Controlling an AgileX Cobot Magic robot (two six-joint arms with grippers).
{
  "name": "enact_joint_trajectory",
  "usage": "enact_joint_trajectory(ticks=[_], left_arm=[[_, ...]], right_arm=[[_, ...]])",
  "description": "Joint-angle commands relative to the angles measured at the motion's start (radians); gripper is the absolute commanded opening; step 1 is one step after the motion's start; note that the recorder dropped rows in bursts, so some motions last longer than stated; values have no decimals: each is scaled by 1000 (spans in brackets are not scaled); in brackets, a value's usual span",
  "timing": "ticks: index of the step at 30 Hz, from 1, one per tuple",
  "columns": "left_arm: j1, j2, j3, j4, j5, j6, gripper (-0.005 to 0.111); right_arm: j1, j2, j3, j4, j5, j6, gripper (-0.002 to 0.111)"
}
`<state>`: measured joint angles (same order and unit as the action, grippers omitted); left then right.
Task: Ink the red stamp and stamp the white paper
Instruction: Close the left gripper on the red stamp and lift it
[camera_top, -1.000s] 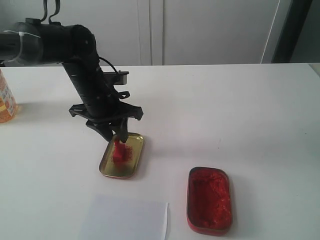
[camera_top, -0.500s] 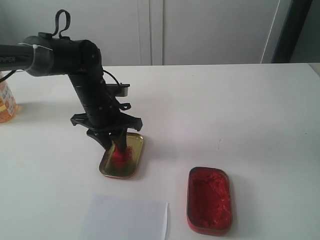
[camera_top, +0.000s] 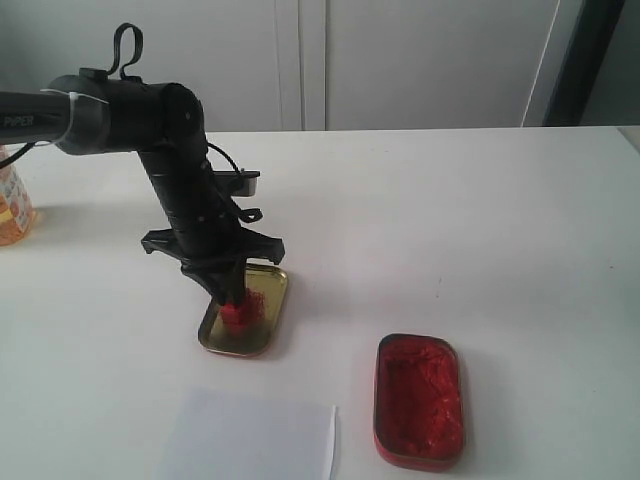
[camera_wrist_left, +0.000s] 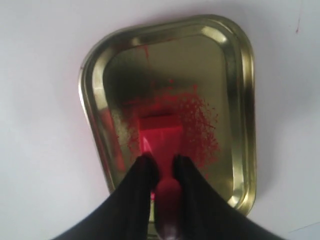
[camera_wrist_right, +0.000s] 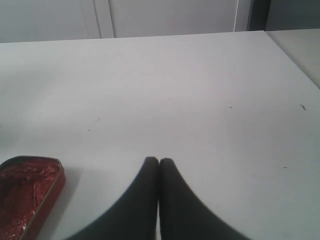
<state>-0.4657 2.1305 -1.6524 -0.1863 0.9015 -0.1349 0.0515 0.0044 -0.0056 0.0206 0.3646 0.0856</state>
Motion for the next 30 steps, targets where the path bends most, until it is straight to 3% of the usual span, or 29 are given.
enact_joint_trajectory(ticks=[1,19,23,30], left_arm=[[-6,-6,-2,-2,8,2,0],[-16,-130,-75,-9,151,135,0],[-58,-139,-97,-5,225,184,0],[-193,-140,-151,25,286,220,0]], right_arm=[[-3,-4,6,1,-15,0,0],[-3,-4,6,1,-15,24,0],[-3,-4,6,1,-15,24,0],[-3,-4,6,1,-15,24,0]])
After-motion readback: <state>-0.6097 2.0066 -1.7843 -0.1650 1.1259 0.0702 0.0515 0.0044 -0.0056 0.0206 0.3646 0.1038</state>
